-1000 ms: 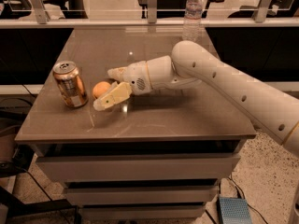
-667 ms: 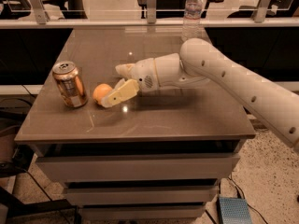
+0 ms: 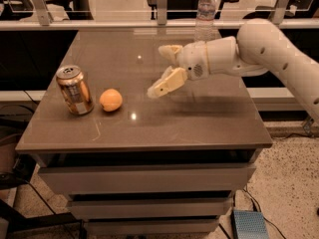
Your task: Move orange near orange can
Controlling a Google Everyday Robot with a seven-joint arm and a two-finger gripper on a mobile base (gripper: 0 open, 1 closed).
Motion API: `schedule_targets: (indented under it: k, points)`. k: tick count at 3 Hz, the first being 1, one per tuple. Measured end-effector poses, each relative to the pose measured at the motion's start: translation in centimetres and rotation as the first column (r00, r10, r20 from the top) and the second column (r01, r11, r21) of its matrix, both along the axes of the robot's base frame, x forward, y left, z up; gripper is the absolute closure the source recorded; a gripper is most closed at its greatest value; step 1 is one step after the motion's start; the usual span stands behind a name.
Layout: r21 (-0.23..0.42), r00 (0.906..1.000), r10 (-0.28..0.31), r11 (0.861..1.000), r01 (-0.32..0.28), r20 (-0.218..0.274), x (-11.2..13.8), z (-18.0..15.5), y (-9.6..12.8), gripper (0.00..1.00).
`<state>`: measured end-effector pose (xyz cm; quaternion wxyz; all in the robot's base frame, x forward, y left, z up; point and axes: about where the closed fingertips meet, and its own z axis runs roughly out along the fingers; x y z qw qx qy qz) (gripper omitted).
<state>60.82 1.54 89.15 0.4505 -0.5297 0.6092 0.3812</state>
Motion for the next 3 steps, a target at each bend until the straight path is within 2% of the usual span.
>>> schedule_targets:
  k: [1,2,3]
  points:
    - [-0.025,0.9960,-0.009,1.000,0.011,0.089,0.7,1.5,-5.0,0.00]
    - [-0.031,0.9891,-0.014,0.999,0.019,0.146,0.5,2.1,-10.0,0.00]
    - [-0.030,0.9892,-0.014,0.999,0.018,0.146,0.5,2.1,-10.0,0.00]
